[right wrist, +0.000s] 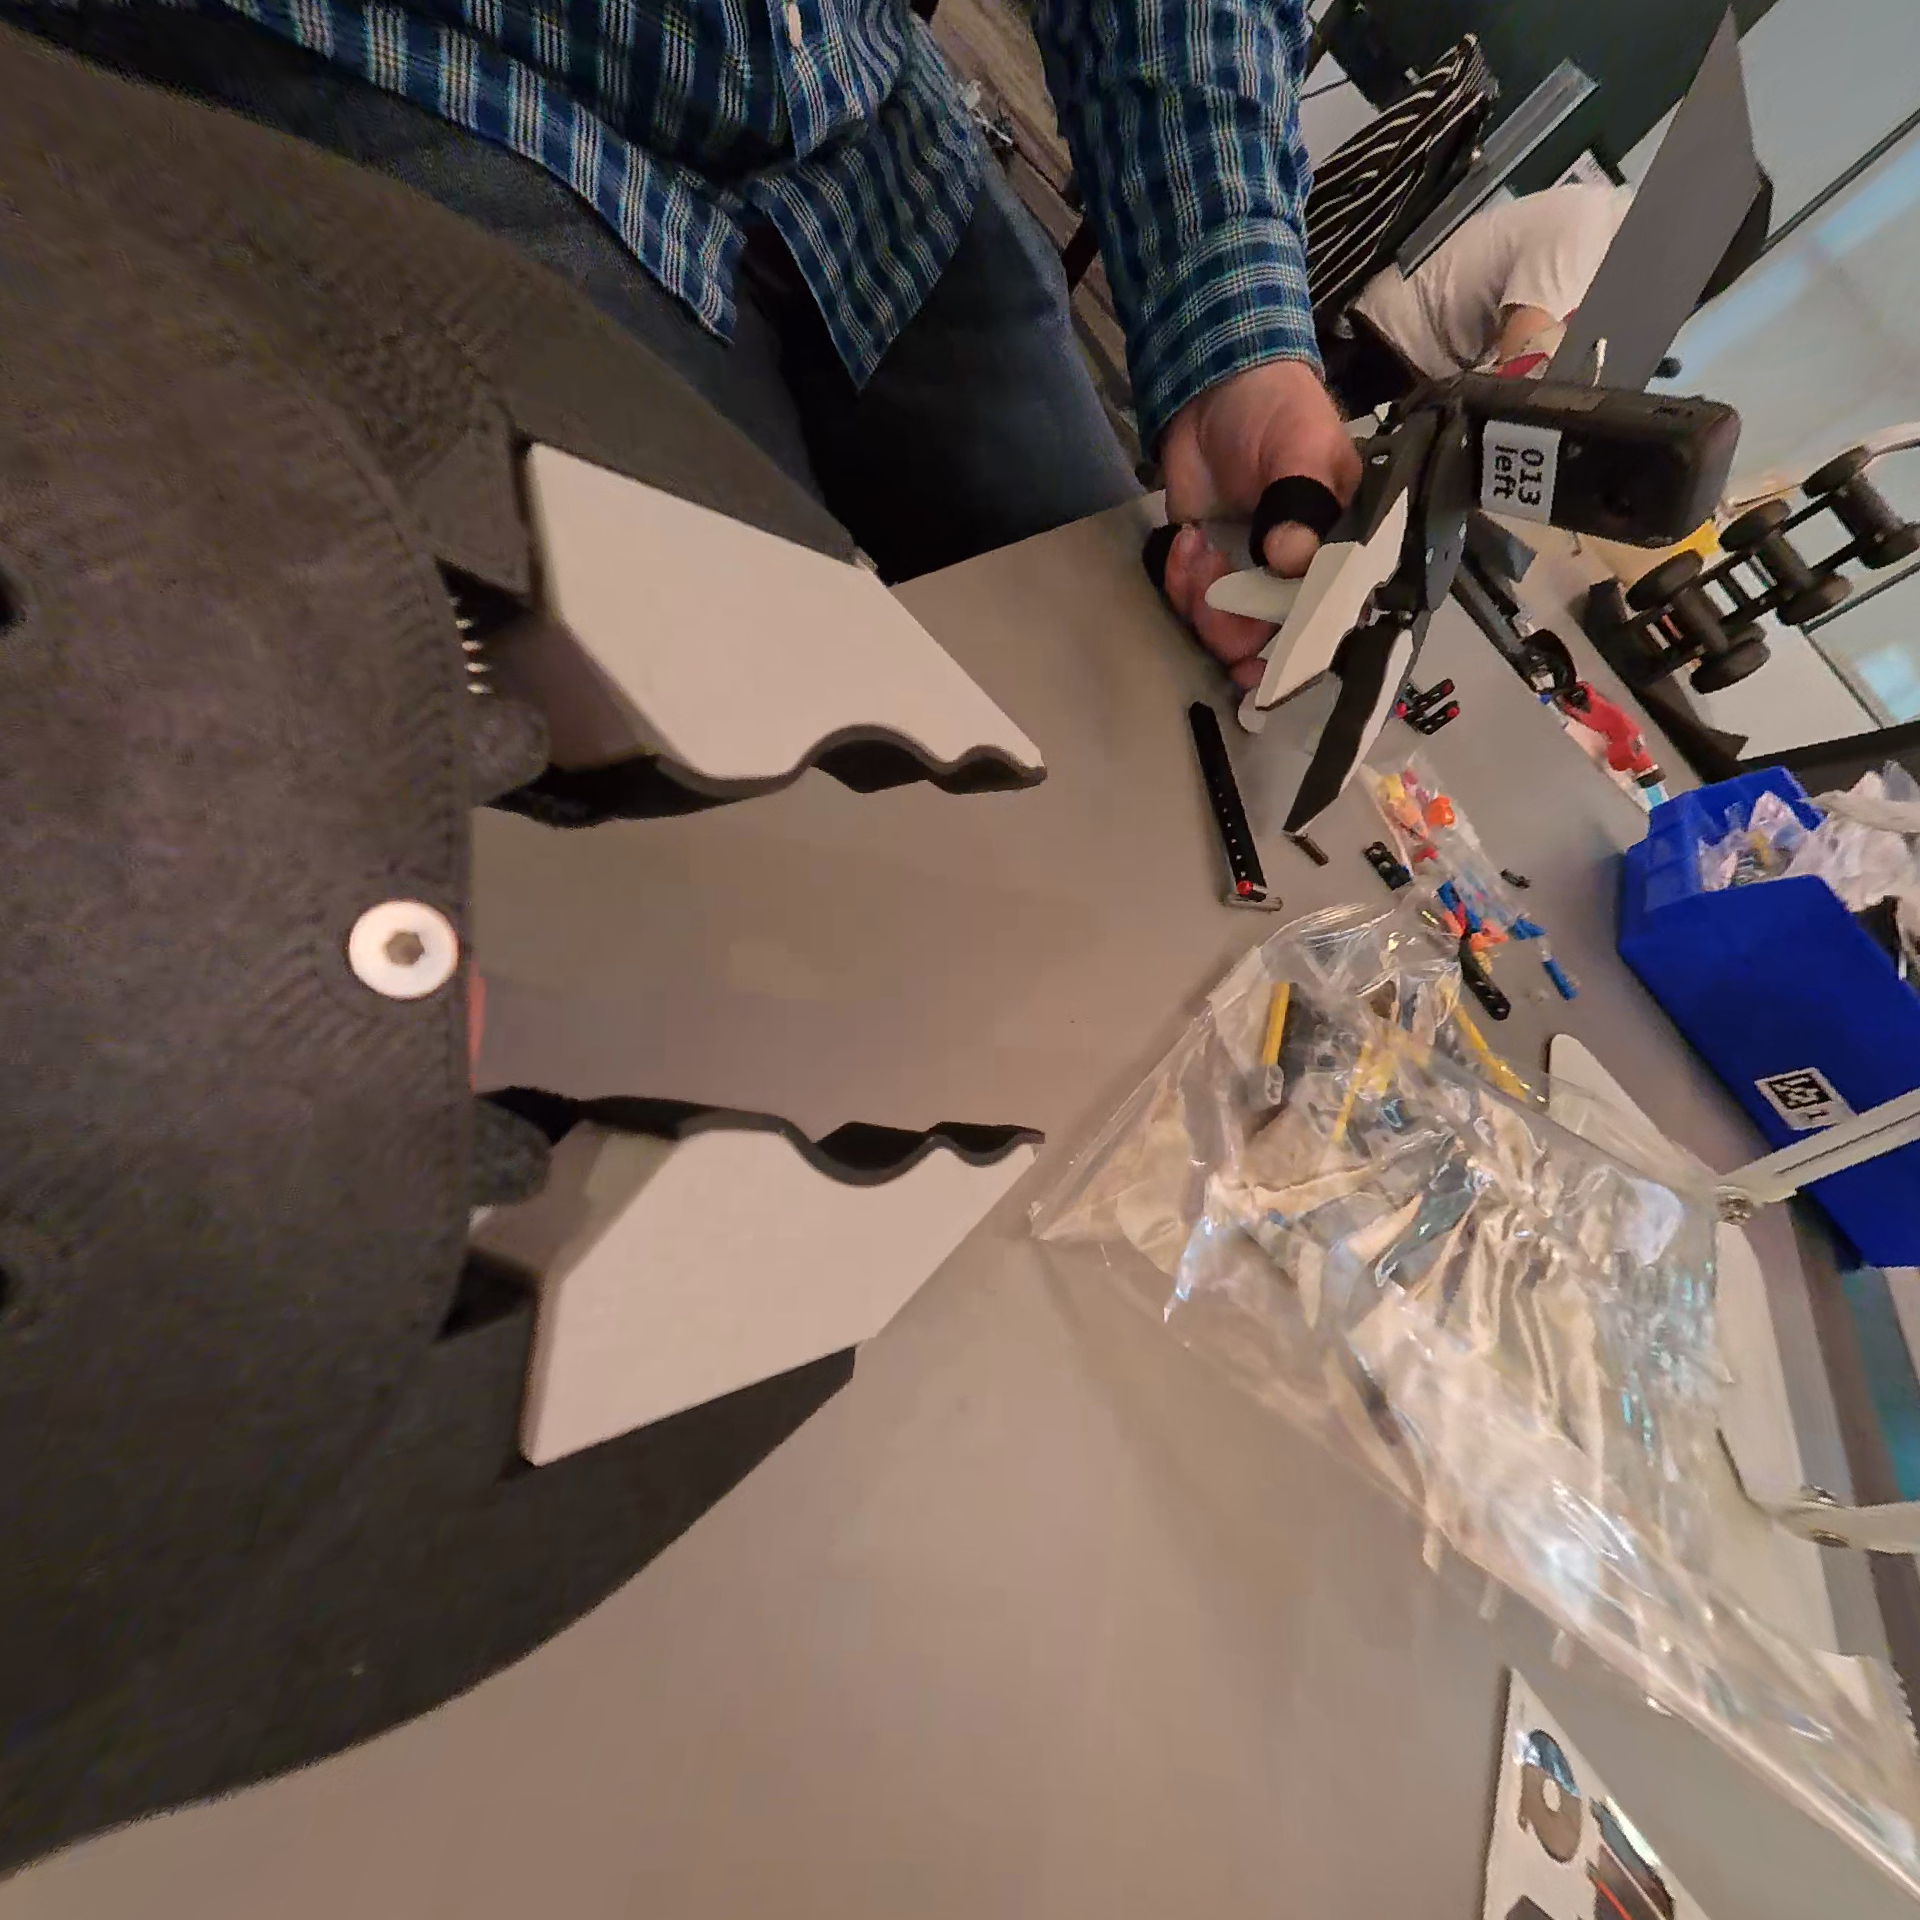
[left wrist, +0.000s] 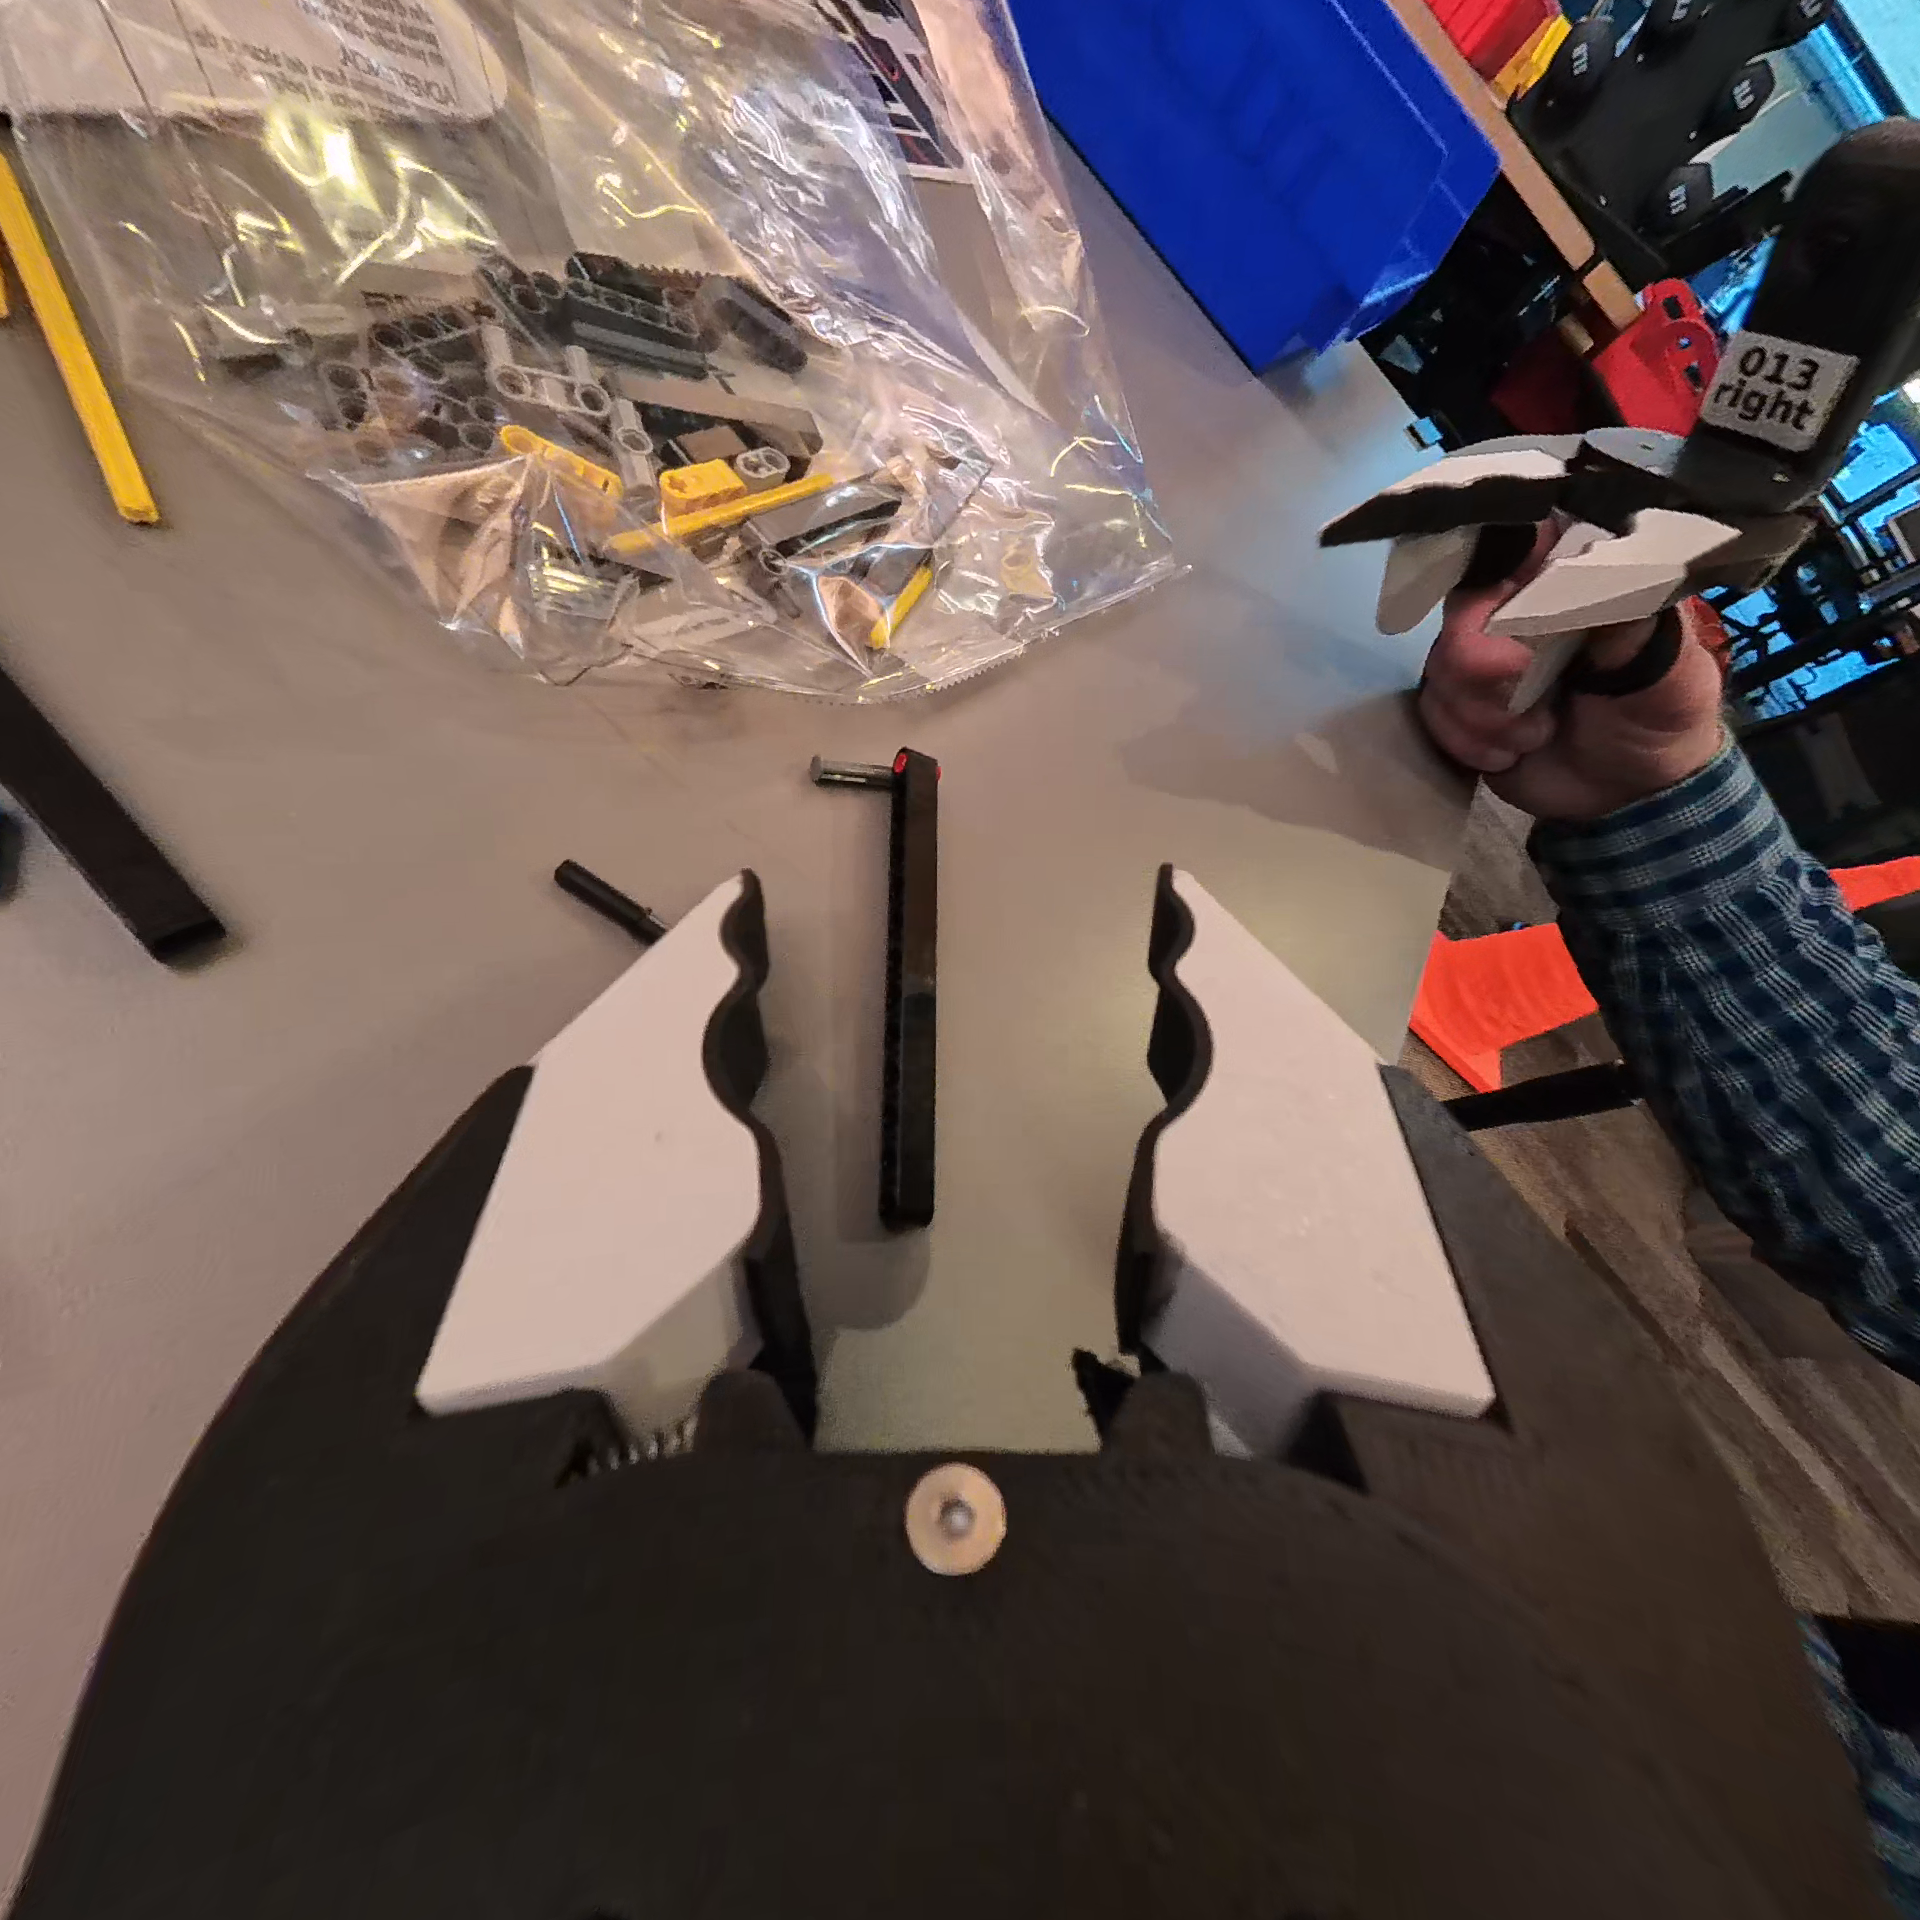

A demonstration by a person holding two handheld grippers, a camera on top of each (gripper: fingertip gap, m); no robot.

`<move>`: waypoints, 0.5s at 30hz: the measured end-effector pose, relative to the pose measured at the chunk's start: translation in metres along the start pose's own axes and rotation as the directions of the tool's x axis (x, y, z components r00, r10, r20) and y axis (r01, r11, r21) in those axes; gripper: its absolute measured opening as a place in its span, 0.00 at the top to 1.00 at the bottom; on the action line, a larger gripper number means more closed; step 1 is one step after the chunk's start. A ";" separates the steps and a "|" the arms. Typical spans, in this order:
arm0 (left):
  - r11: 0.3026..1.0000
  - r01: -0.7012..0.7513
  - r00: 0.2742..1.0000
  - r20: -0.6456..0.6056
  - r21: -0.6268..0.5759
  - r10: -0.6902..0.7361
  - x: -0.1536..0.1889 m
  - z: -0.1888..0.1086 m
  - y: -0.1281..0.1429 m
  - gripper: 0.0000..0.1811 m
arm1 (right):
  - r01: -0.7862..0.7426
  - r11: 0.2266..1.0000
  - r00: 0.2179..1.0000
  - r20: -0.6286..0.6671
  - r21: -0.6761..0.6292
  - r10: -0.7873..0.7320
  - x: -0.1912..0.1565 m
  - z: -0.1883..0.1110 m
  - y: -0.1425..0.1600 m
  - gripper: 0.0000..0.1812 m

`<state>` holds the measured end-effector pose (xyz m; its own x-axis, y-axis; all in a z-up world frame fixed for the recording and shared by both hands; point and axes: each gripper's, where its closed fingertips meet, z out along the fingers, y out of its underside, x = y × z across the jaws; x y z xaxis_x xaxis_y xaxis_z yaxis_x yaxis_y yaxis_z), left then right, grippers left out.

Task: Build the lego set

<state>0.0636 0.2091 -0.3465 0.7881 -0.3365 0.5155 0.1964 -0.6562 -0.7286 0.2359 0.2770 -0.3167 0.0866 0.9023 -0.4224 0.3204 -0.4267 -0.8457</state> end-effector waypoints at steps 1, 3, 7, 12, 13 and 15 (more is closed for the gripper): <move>1.000 -0.002 1.000 0.012 0.008 0.002 -0.001 -0.001 -0.001 0.58 | 0.005 1.000 1.000 0.002 0.008 -0.005 -0.001 -0.001 -0.001 0.66; 0.998 -0.032 0.999 0.039 0.054 0.030 -0.001 -0.006 -0.007 0.57 | 0.030 0.999 1.000 -0.011 0.037 -0.029 -0.001 -0.004 -0.005 0.67; 0.987 -0.157 0.981 0.119 0.046 0.150 0.004 -0.021 0.000 0.59 | 0.047 0.998 0.998 -0.033 0.047 -0.046 -0.001 -0.005 -0.006 0.67; 0.951 -0.292 0.919 0.248 -0.097 0.307 -0.008 -0.032 0.021 0.65 | 0.080 0.997 0.995 -0.057 0.008 -0.079 -0.001 0.000 -0.001 0.68; 0.946 -0.296 0.911 0.258 -0.133 0.321 -0.010 -0.030 0.027 0.67 | 0.079 0.997 0.995 -0.058 0.004 -0.079 -0.001 0.000 0.000 0.69; 0.921 -0.335 0.874 0.301 -0.199 0.382 -0.018 -0.029 0.032 0.74 | 0.078 0.997 0.995 -0.062 0.003 -0.078 0.000 0.000 0.000 0.69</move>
<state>0.0388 0.1746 -0.3665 0.9391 -0.3418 0.0363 -0.1987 -0.6259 -0.7542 0.2359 0.2768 -0.3165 0.1196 0.9348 -0.3345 0.3235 -0.3553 -0.8770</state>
